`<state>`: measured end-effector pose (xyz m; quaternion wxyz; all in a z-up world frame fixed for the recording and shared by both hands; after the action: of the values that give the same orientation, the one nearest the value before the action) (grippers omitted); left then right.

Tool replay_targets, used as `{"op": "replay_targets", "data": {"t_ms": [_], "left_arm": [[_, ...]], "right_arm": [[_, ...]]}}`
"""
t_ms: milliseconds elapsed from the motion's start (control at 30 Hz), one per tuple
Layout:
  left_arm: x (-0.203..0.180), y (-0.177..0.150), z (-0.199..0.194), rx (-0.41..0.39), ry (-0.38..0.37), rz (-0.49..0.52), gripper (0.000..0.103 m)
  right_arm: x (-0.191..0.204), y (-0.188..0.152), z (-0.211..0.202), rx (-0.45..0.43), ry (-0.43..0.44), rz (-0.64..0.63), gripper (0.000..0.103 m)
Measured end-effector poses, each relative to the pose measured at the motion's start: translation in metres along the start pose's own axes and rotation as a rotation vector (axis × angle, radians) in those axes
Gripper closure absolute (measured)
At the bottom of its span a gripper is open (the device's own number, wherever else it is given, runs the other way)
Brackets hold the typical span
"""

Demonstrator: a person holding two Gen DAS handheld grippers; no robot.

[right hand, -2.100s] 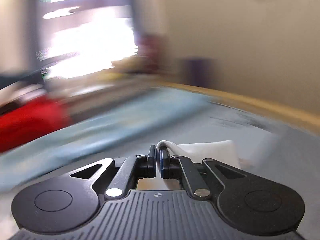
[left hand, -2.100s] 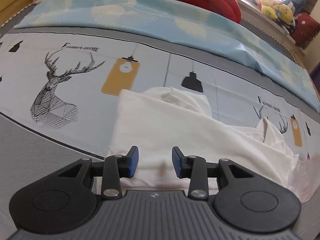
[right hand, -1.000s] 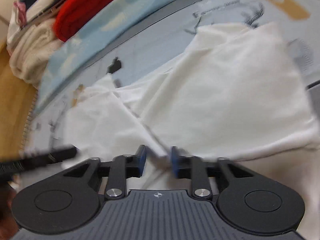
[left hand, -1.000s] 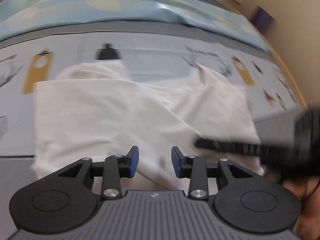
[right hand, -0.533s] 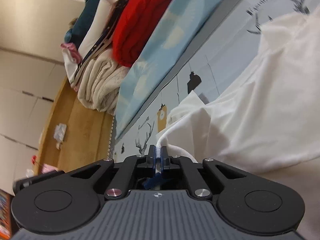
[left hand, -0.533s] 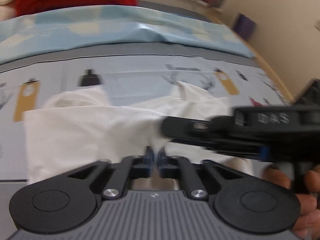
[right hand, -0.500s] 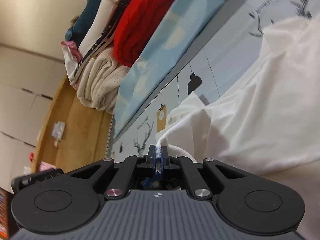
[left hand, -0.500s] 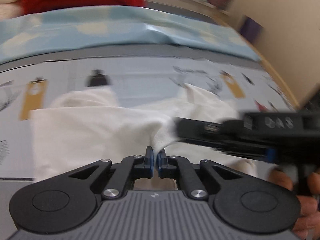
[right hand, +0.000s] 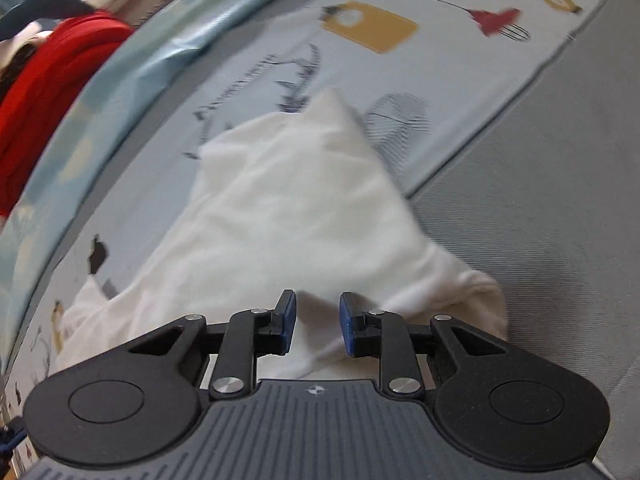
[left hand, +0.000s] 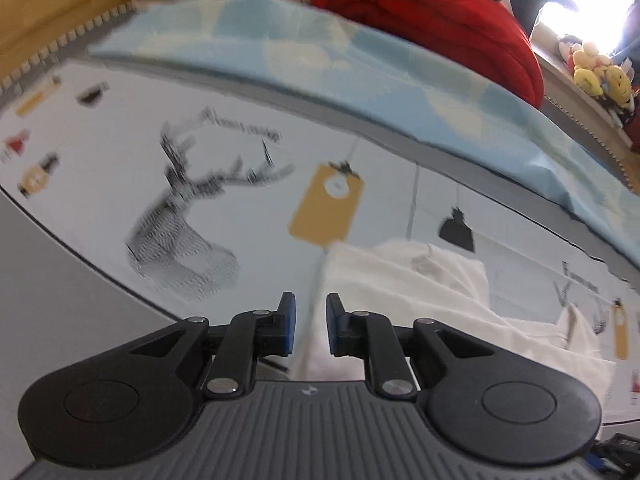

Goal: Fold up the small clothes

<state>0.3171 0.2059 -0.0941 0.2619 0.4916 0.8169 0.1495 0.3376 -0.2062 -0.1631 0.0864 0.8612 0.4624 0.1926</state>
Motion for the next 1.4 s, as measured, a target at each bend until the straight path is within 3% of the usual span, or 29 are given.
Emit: {"op": "replay_targets", "data": {"t_ms": [67, 133, 267, 400, 500, 567, 600, 633, 767, 900, 1000, 1067, 1133, 1167, 1200, 1233, 1400], "left_arm": [[0.002, -0.007, 0.01, 0.042, -0.029, -0.034, 0.083], [0.003, -0.013, 0.017, 0.079, -0.037, -0.038, 0.072], [0.008, -0.024, 0.031, 0.11, 0.014, -0.019, 0.058], [0.015, -0.031, 0.039, 0.132, 0.025, -0.034, 0.058], [0.014, -0.034, 0.04, 0.135, 0.029, -0.026, 0.06], [0.014, -0.033, 0.04, 0.126, 0.025, -0.002, 0.074], [0.013, -0.033, 0.04, 0.123, 0.028, 0.021, 0.092], [0.014, -0.034, 0.043, 0.128, 0.036, 0.047, 0.103], [0.013, -0.031, 0.032, 0.112, -0.009, 0.037, 0.103], [-0.004, -0.018, -0.002, 0.045, -0.074, 0.084, 0.103], [0.003, -0.025, 0.008, 0.109, -0.028, 0.086, 0.103], [0.012, -0.031, 0.018, 0.163, -0.014, 0.067, 0.103], [0.008, -0.031, 0.017, 0.159, -0.029, 0.097, 0.1], [0.004, -0.029, 0.015, 0.138, -0.055, 0.113, 0.096], [0.001, -0.028, 0.013, 0.122, -0.079, 0.12, 0.088], [-0.001, -0.027, 0.012, 0.112, -0.099, 0.12, 0.08], [0.005, -0.039, 0.034, 0.152, -0.116, 0.076, 0.079]], "right_arm": [[-0.01, 0.002, -0.003, -0.006, -0.023, 0.051, 0.077], [-0.021, 0.002, -0.007, -0.004, -0.017, 0.087, 0.077], [-0.037, -0.004, -0.008, 0.029, -0.023, 0.139, 0.074], [-0.057, -0.006, 0.003, 0.069, -0.071, 0.205, 0.073], [-0.059, 0.0, 0.001, 0.041, -0.062, 0.218, 0.072], [-0.058, 0.003, 0.001, 0.032, -0.048, 0.222, 0.075], [-0.059, 0.003, 0.005, 0.044, -0.035, 0.243, 0.089], [-0.059, 0.003, 0.005, 0.044, -0.035, 0.243, 0.094], [-0.06, 0.003, 0.003, 0.045, -0.007, 0.27, 0.097], [-0.065, 0.015, -0.019, -0.038, 0.04, 0.304, 0.098], [-0.075, 0.02, -0.02, -0.055, 0.03, 0.353, 0.098], [-0.086, 0.018, -0.012, -0.032, -0.015, 0.386, 0.098], [-0.093, 0.012, -0.002, 0.022, -0.032, 0.415, 0.096], [-0.087, 0.006, 0.004, 0.083, -0.044, 0.386, 0.096], [-0.087, 0.006, 0.004, 0.083, -0.044, 0.386, 0.094], [-0.084, 0.005, -0.001, 0.074, -0.06, 0.376, 0.091], [-0.055, 0.007, -0.032, -0.07, -0.041, 0.236, 0.088]]}}
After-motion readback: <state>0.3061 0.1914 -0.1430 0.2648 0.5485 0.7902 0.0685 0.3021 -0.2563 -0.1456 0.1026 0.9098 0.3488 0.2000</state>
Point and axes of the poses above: each gripper's, at about its wrist camera, not at the fingertips, and z roughly the way its jaws point, x to its left, y to its top, the point moved 5 cm from there along z, roughly the way its jaws point, and after that the axes turned 9 degrees about -y, right-handed, at the moved point
